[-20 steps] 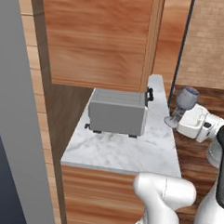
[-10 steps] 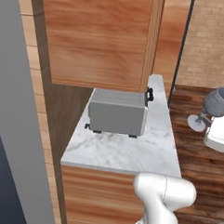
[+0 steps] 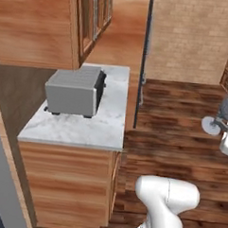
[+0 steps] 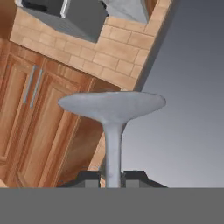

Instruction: Retrieve the wine glasses from the counter and place one next to each plate.

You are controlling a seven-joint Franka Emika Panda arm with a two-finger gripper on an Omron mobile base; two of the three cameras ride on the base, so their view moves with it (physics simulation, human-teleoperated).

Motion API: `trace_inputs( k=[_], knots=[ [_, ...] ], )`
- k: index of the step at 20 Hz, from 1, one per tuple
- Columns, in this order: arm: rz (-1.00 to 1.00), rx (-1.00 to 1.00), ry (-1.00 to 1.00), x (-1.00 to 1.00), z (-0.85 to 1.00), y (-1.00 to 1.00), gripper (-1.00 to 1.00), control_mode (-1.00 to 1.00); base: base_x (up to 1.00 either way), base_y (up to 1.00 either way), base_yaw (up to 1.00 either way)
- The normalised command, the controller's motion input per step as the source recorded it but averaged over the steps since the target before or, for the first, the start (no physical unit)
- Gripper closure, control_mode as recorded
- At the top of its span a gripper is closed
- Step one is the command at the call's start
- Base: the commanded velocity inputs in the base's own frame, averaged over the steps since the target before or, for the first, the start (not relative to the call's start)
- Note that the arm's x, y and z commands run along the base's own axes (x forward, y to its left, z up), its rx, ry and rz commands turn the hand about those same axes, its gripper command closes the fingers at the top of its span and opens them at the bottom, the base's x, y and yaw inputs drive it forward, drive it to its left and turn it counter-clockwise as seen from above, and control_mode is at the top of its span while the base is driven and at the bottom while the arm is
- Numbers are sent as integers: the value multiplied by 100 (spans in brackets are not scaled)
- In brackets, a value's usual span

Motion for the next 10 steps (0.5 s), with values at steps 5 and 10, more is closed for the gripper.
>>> trace_inputs(
  k=[5, 10],
  knots=[
    [0, 0, 0, 0, 0, 0, 100, 100, -97, -100, -12],
    [0, 0, 0, 0, 0, 0, 100, 100, -68, -100, -32]
  ],
)
